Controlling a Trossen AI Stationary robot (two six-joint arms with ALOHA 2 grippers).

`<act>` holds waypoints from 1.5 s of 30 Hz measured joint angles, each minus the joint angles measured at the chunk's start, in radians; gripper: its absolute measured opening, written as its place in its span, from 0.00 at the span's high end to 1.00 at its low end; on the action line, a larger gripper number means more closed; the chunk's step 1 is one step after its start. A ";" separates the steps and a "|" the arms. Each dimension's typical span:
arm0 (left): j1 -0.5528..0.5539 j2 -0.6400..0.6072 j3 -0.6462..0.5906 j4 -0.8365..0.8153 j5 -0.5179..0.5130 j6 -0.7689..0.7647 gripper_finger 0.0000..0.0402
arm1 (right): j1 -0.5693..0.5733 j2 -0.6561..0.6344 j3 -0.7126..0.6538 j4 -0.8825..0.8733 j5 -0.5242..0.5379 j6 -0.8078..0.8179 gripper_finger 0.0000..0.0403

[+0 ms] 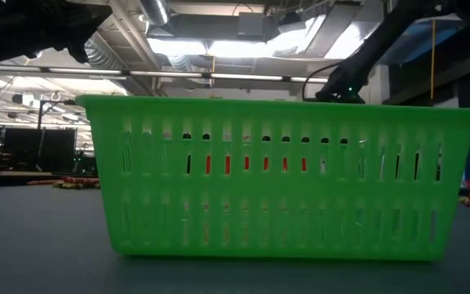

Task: Sort crayons
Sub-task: Put the orange crayon into the transparent bin

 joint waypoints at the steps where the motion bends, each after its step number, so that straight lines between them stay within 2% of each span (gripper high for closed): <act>1: 0.000 0.000 0.000 0.000 0.000 0.000 1.00 | 0.000 0.002 0.011 0.000 0.000 -0.005 0.97; 6: 0.000 0.000 0.000 0.000 0.000 0.000 1.00 | 0.013 0.004 0.098 -0.054 0.035 -0.009 0.92; 12: 0.000 0.000 0.000 0.000 0.001 0.000 1.00 | 0.064 -0.010 0.230 -0.107 0.045 -0.016 0.96; 19: 0.000 0.000 0.000 0.000 0.004 0.000 1.00 | 0.176 -0.011 0.391 -0.037 0.067 -0.070 0.95; 22: 0.000 0.000 0.000 0.000 0.004 -0.001 1.00 | 0.216 -0.012 0.402 0.066 0.038 -0.110 0.95; 28: 0.000 0.000 0.000 0.000 0.004 -0.001 1.00 | 0.256 0.039 0.402 0.222 -0.108 -0.125 0.95; 37: 0.000 0.000 0.000 0.000 0.004 -0.001 1.00 | 0.260 0.151 0.400 0.233 -0.118 -0.106 0.95; 45: 0.000 0.000 0.000 0.000 0.004 0.000 1.00 | 0.260 0.171 0.400 0.237 -0.121 -0.056 0.95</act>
